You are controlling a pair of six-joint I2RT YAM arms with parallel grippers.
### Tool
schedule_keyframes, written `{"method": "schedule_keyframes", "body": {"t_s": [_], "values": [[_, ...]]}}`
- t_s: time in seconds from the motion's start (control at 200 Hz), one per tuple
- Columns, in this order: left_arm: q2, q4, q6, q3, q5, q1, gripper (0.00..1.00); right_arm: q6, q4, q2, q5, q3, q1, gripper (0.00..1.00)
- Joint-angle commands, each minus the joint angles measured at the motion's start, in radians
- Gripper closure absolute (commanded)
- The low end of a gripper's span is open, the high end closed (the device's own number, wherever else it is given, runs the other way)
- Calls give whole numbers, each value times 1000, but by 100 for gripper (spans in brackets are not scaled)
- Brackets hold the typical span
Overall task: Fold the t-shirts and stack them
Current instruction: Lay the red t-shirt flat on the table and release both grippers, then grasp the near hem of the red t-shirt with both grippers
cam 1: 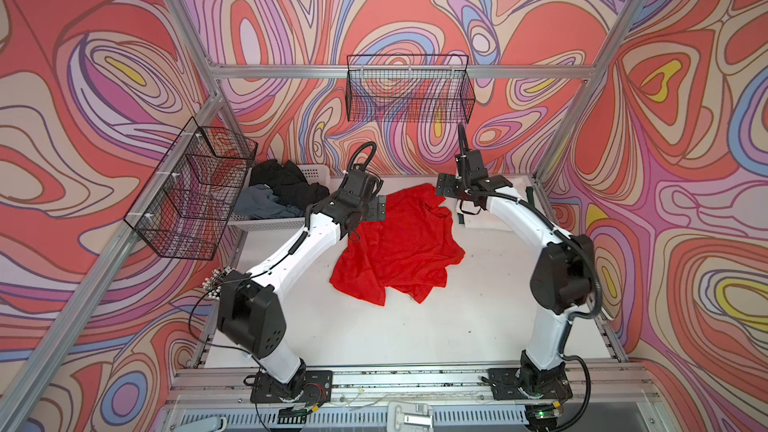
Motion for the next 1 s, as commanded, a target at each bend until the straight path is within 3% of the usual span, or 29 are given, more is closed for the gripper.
{"method": "schedule_keyframes", "body": {"t_s": [0.0, 0.125, 0.275, 0.486, 0.816, 0.992], "values": [[-131, -9, -46, -147, -19, -47, 0, 67, 72, -182, -75, -228, -2, 2], [-224, -11, -100, -312, 0, -137, 0, 112, 67, -311, -133, -441, 26, 2], [-238, 16, -193, -446, 25, -229, 2, 160, 64, -392, -162, -607, 117, 5], [-168, 126, -324, -579, 114, -242, 8, 263, 173, -403, -245, -823, 187, 11], [-74, 164, -373, -630, 89, -243, 12, 306, 249, -317, -259, -893, 277, 29], [-7, 204, -379, -641, 83, -241, 17, 299, 249, -277, -235, -875, 297, 30]]}}
